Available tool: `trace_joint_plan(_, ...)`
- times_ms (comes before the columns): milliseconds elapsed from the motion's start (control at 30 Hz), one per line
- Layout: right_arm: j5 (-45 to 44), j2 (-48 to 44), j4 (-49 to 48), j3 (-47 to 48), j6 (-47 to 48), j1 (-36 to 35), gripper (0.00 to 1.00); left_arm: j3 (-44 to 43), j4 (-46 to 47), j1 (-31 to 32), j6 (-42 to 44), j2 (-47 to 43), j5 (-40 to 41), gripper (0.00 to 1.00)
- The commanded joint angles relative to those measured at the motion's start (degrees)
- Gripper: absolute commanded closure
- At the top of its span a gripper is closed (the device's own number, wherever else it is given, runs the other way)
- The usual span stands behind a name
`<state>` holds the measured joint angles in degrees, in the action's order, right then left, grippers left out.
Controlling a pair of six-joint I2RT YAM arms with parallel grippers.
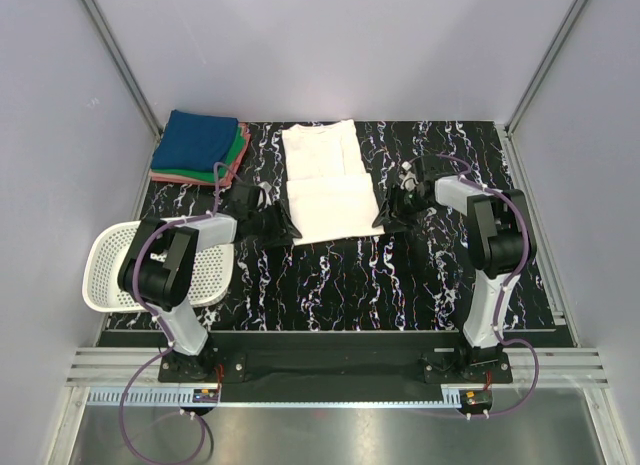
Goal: Fold and stack the t-shirts
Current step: Fold the tshirt
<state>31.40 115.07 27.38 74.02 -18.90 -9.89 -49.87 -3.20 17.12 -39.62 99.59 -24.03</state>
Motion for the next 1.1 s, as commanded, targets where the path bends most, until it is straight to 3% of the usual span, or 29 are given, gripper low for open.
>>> trace_joint_plan(0,-1.5,-0.5,-1.1,-2.9,-1.4,0.7,0.44,2.8,-0.2,-0.1,-0.2,1.3,2.3,0.47)
trace_joint_plan(367,-0.6,-0.6,-7.2,-8.5,-7.3,0.6,0.48,7.4,3.0,-0.1,-3.6,0.9,3.8,0.48)
trace_joint_plan(633,-2.1,-1.5,-7.7,-9.8,-9.1,0.7,0.55,8.4,4.7,0.6,-4.3,1.1,4.3,0.56)
trace_joint_plan(733,-2.7,-1.8,-7.9,-10.2,-9.5,0.7,0.62,7.9,4.8,0.6,-4.4,2.1,4.2,0.67)
trace_joint_plan(767,-2.9,-1.9,-8.0,-10.4,-9.4,0.7,0.66,7.6,4.8,0.6,-4.3,2.4,3.9,0.78)
trace_joint_plan(900,-3.1,-2.8,-8.1,-11.5,-9.5,0.7,0.90,6.9,4.5,0.6,-4.0,3.2,3.3,1.00)
trace_joint_plan(933,-3.0,-3.2,-8.1,-11.9,-9.7,0.7,0.99,7.0,4.3,0.6,-4.0,2.9,3.3,1.00)
trace_joint_plan(1067,-3.4,-5.5,-7.8,-15.2,-11.0,0.7,1.00,7.5,1.9,0.8,-2.7,0.0,4.3,1.00)
